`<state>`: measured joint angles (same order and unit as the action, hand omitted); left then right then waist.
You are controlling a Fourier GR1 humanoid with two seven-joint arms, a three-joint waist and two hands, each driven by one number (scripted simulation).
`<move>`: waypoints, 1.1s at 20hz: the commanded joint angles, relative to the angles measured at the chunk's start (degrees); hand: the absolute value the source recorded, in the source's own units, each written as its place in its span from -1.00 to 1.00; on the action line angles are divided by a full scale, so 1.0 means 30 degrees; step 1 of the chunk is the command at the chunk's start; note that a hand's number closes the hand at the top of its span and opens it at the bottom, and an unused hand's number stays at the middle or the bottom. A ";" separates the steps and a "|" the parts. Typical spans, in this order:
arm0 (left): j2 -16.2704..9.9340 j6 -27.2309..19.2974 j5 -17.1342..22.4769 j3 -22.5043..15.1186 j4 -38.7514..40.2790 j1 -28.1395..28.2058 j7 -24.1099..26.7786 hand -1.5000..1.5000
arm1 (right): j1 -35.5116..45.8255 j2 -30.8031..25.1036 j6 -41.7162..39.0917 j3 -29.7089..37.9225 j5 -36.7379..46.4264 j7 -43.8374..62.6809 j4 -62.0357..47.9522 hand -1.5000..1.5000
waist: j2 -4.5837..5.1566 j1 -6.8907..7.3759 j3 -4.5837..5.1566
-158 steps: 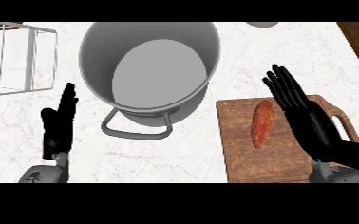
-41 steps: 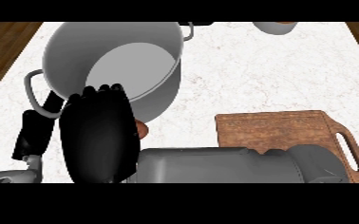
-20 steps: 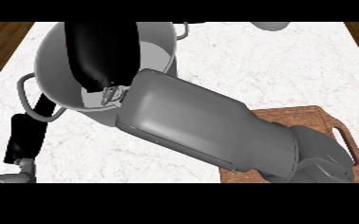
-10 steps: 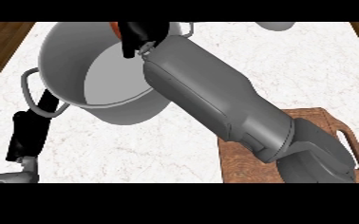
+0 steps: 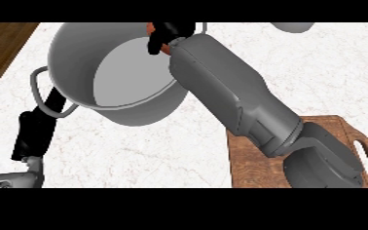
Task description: Pick the sweet potato from the cutting board and place it in the pot
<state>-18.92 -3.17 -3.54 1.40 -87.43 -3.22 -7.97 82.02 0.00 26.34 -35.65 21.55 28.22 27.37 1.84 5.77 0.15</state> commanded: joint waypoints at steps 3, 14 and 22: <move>0.0561 -0.0172 -0.0381 -0.0480 0.0486 -0.0580 0.0385 0.00 | -0.0021 -0.0001 -0.0049 0.1332 -0.2231 -0.2337 -0.1195 -1.00 | 0.0225 0.0540 0.0006; 0.0451 -0.0264 -0.0549 -0.0200 0.0661 -0.0347 0.0341 0.00 | -0.0958 0.0000 0.5443 0.4710 -0.5987 -0.7705 0.1282 -1.00 | 0.0046 0.0190 -0.0051; 0.0281 -0.0182 -0.0269 0.0436 -0.0234 0.0933 -0.0025 0.00 | -0.1430 -0.0001 0.2761 0.5422 -0.9721 -0.9064 0.2010 -1.00 | -0.0464 -0.0920 -0.0042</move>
<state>-17.94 -3.86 -4.76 1.93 -86.58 -2.88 -7.89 78.19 0.00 38.16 -20.55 -3.35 2.46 31.91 1.09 4.65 0.03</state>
